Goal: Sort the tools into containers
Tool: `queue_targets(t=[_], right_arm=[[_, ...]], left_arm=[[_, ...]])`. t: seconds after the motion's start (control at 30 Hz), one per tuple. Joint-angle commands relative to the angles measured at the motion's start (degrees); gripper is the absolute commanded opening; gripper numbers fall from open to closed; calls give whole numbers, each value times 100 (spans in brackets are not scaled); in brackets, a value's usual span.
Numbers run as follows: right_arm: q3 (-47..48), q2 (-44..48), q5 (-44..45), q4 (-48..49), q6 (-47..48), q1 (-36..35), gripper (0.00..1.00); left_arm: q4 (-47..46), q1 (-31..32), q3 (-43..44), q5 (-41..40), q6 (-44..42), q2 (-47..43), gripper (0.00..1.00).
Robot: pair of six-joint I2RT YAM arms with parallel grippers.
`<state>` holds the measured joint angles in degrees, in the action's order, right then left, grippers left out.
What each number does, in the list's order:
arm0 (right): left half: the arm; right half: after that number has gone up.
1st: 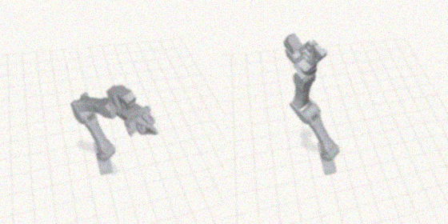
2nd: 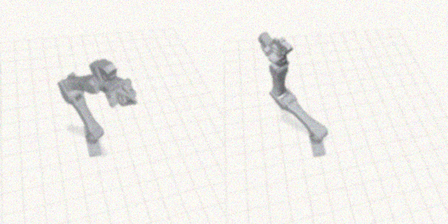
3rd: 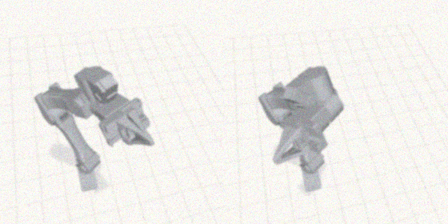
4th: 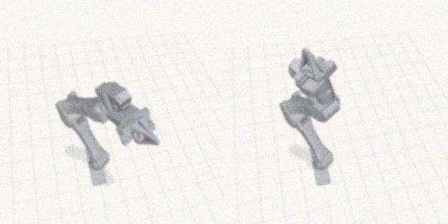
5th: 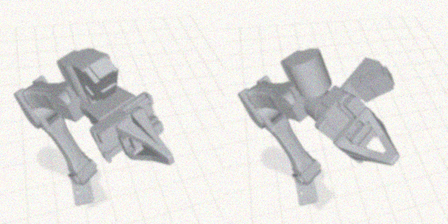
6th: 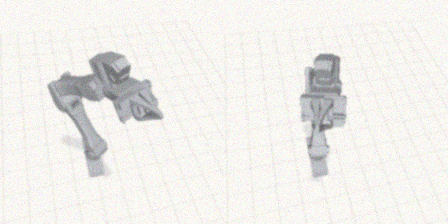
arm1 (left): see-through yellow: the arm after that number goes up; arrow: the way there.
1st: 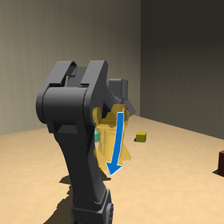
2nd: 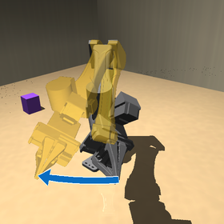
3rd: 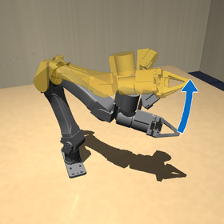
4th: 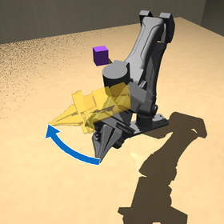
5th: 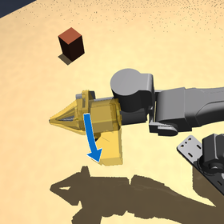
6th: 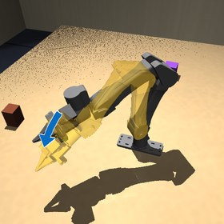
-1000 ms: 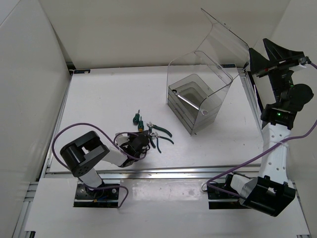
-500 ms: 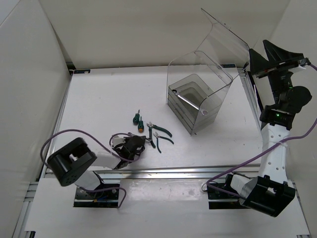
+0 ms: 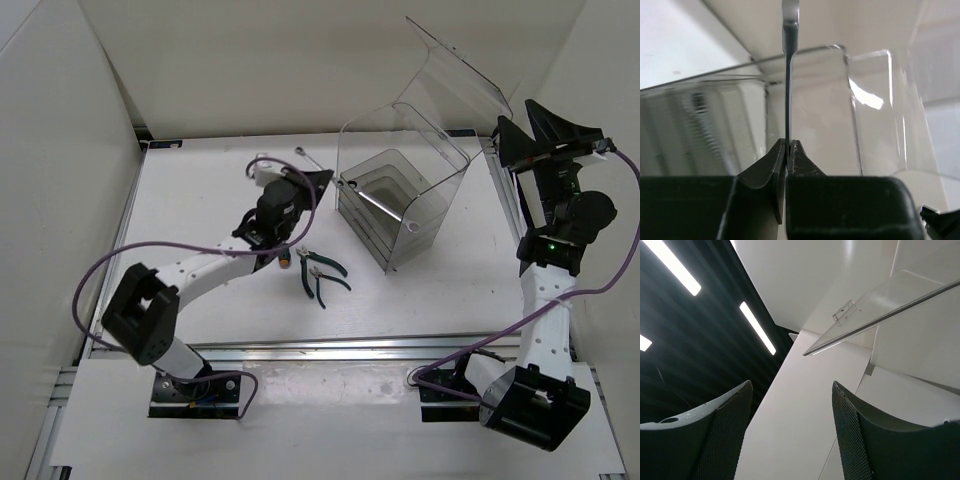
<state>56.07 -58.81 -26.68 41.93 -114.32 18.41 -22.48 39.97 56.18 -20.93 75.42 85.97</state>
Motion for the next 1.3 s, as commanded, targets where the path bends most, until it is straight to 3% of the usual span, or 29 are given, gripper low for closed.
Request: queue_targets(t=[0.0, 0.2, 0.47, 0.5, 0.53, 0.63, 0.67, 0.77, 0.8, 1.13, 1.27], right_arm=[[26, 185, 145, 289, -2191, 39, 68], [26, 203, 242, 307, -2173, 57, 68], [96, 220, 277, 245, -2138, 66, 68], [97, 203, 286, 237, -2121, 66, 68], [114, 203, 277, 210, -2120, 48, 68], [176, 185, 277, 184, -2068, 57, 68], [193, 150, 268, 175, -2059, 57, 68], [228, 115, 260, 184, -1998, 66, 68], [229, 150, 259, 166, -1997, 57, 68], [351, 255, 23, -273, -1752, 66, 67], [832, 326, -364, -1123, -841, 75, 58]], left_arm=[[-511, 64, 768, 1099, -1003, 647, 10], [-687, 248, 1588, 1635, -950, 1473, 10], [-714, 503, 2002, 2057, -582, 2046, 12], [-714, 503, 1941, 2058, -407, 2072, 16], [-705, 538, 1888, 2066, -283, 2125, 28], [-696, 574, 1765, 2338, -36, 2195, 44], [-618, 574, 1712, 2339, 8, 2178, 64], [-469, 548, 1659, 2339, -71, 2038, 95], [-424, 495, 1633, 2374, -132, 1985, 99], [859, -94, 1036, 1513, -870, 439, 99], [973, -480, 210, 1310, -845, -299, 99]])
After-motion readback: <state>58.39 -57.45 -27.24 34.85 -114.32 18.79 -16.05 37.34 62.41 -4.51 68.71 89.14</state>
